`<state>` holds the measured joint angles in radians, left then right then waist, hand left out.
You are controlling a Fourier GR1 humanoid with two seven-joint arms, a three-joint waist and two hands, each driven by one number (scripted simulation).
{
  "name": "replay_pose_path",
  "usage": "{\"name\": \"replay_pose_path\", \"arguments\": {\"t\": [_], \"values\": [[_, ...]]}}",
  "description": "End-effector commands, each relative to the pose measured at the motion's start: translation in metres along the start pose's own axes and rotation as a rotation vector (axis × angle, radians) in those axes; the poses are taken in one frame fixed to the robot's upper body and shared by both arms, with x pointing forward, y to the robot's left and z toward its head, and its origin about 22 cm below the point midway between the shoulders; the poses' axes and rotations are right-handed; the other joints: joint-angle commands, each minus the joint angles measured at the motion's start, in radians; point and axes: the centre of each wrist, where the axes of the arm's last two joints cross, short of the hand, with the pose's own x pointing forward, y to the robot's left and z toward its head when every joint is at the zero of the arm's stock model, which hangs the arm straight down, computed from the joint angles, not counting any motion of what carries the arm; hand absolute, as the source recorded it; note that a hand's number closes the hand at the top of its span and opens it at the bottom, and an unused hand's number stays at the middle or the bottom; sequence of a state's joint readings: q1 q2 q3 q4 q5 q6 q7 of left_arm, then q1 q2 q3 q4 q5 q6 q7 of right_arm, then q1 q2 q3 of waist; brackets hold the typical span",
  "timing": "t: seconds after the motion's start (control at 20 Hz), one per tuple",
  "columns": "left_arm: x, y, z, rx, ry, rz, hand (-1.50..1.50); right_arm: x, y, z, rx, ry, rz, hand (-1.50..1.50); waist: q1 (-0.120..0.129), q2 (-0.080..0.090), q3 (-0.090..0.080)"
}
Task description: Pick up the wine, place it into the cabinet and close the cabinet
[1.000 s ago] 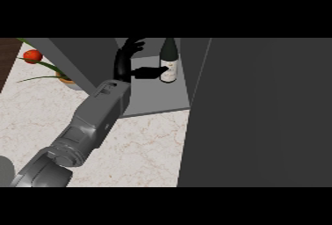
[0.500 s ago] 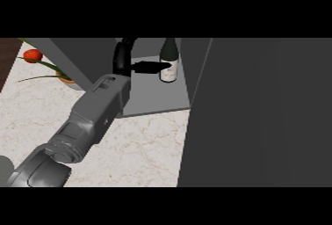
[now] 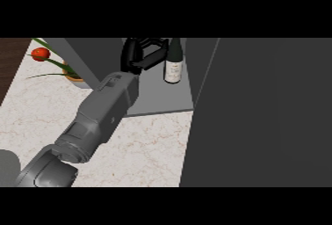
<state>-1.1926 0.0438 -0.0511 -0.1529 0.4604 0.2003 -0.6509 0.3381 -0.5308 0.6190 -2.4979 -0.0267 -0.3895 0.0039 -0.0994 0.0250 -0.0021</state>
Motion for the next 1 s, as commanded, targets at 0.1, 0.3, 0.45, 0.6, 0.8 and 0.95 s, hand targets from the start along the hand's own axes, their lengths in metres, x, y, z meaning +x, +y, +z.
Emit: {"name": "replay_pose_path", "arguments": {"t": [0.1, 0.3, 0.45, 0.6, 0.8, 0.95], "values": [[0.008, -0.02, -0.004, -0.089, -0.004, 0.081, -1.5, 0.052, -0.004, 0.009, -0.019, -0.009, -0.086, -1.5, 0.038, -0.013, 0.0], [0.018, -0.031, -0.008, -0.1, 0.006, 0.091, -1.5, 0.048, -0.003, 0.012, -0.015, 0.009, -0.074, -1.5, 0.041, -0.019, 0.001], [0.017, -0.031, -0.007, -0.103, 0.02, 0.117, -1.5, 0.055, -0.001, 0.014, -0.046, 0.004, -0.06, -1.5, 0.054, -0.025, 0.0], [-0.001, -0.022, 0.007, -0.106, 0.002, 0.111, -1.5, 0.057, -0.009, 0.01, -0.045, -0.005, -0.056, -1.5, 0.063, -0.03, 0.001], [-0.007, -0.019, 0.015, -0.153, 0.024, 0.172, -1.5, 0.059, -0.008, 0.014, -0.056, 0.008, -0.042, -1.5, 0.071, -0.038, 0.001], [-0.004, -0.021, 0.017, -0.182, 0.038, 0.228, -1.5, 0.055, -0.009, 0.016, -0.058, 0.026, -0.035, -1.5, 0.082, -0.041, 0.001]]}}
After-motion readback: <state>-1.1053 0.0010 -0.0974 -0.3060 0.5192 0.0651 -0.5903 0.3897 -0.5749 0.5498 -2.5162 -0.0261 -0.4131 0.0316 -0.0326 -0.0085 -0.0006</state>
